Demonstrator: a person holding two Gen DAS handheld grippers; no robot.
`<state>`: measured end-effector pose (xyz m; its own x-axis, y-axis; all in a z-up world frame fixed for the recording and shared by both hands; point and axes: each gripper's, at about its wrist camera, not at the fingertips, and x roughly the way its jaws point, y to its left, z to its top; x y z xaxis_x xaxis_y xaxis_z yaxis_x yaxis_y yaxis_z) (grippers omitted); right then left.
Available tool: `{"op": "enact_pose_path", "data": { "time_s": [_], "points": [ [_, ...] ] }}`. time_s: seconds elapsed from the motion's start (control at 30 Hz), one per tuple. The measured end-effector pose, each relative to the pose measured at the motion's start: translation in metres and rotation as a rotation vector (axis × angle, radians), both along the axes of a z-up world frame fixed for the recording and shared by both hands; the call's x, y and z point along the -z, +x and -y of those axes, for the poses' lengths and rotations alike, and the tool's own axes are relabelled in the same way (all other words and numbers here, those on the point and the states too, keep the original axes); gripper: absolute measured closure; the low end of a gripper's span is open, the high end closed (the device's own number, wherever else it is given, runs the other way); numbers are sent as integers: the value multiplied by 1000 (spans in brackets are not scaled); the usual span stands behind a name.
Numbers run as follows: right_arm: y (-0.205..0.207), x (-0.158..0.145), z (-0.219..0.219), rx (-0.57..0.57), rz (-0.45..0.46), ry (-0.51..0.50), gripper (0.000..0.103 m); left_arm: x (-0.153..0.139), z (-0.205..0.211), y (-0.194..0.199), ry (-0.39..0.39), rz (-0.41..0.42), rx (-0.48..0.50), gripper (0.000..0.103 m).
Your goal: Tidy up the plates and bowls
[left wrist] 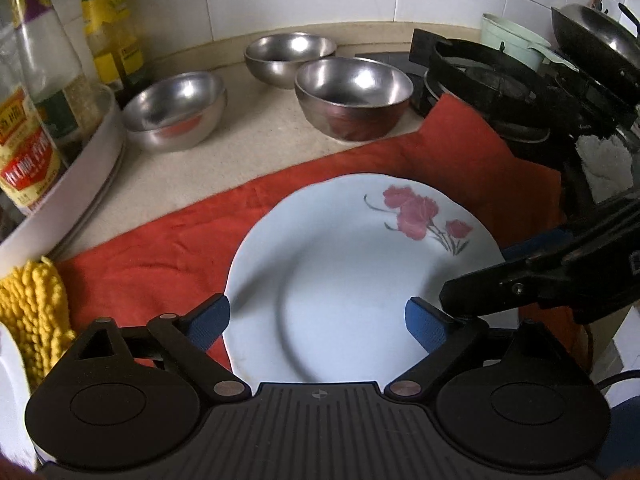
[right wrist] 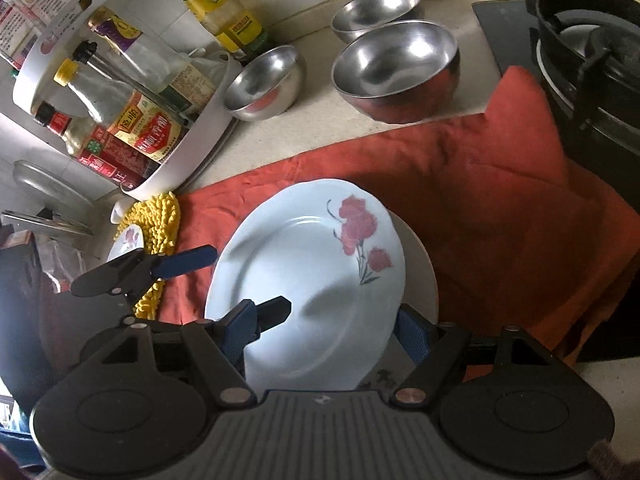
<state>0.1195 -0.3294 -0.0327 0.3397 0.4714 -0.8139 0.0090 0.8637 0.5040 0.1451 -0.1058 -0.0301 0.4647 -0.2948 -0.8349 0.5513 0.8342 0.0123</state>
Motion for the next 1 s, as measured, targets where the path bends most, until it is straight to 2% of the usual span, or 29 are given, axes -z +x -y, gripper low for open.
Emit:
{"op": "enact_pose_path", "data": {
  "time_s": [0.13, 0.33, 0.53, 0.77, 1.0],
  "points": [
    [-5, 4, 9, 15, -10, -42, 31, -3, 3, -5, 0, 14, -10, 6],
    [-9, -11, 17, 4, 67, -60, 31, -7, 7, -10, 3, 31, -23, 5],
    [-8, -13, 17, -15, 85, -60, 31, -12, 2, -13, 7, 57, -68, 5],
    [2, -20, -8, -102, 129, -42, 31, -16, -20, -16, 19, 80, -152, 4],
    [17, -26, -52, -218, 172, -15, 31, -20, -56, -17, 29, 109, -264, 2]
  ]
}}
